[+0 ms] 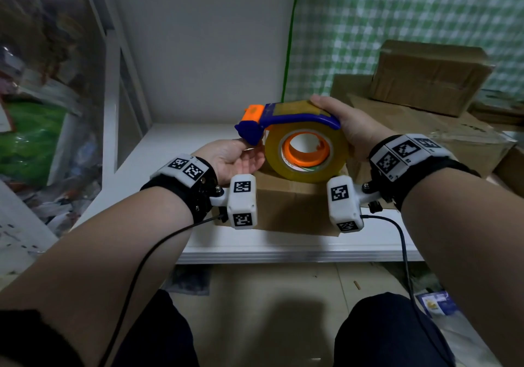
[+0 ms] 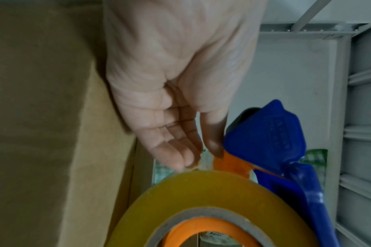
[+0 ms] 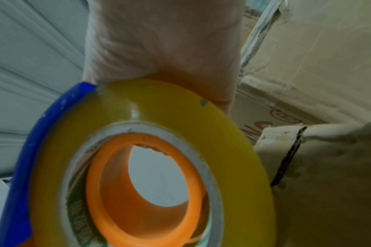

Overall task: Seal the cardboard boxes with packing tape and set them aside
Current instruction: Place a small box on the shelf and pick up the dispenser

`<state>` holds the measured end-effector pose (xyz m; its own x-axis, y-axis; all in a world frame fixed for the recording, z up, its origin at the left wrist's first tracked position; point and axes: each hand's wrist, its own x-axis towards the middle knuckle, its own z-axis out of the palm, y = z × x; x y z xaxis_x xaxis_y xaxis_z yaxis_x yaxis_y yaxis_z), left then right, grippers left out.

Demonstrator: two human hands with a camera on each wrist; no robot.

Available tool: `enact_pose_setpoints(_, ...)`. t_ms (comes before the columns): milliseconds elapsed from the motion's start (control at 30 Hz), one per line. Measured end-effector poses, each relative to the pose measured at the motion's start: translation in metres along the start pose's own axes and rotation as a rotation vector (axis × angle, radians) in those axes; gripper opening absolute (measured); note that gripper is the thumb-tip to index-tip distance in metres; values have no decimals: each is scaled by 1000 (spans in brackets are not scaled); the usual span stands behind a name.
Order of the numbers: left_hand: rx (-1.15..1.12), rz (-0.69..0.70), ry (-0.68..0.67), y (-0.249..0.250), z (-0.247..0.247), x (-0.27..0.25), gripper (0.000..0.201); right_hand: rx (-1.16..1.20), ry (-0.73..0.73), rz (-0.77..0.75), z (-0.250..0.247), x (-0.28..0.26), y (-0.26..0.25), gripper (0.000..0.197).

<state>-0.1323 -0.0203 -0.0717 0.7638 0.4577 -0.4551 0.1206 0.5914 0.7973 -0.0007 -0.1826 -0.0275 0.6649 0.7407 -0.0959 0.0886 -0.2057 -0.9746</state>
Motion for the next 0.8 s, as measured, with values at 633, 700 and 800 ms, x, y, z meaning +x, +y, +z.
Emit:
enact_pose_setpoints(633, 4, 35, -22, 2, -6, -6, 37, 28, 31, 26, -3, 4, 4, 58)
enact_pose_setpoints(700, 39, 55, 14, 1, -2, -7, 26, 26, 24, 29, -3, 5, 5, 60)
enact_pose_setpoints(800, 28, 56, 21, 1, -1, -6, 23, 34, 24, 28, -4, 5, 6, 61)
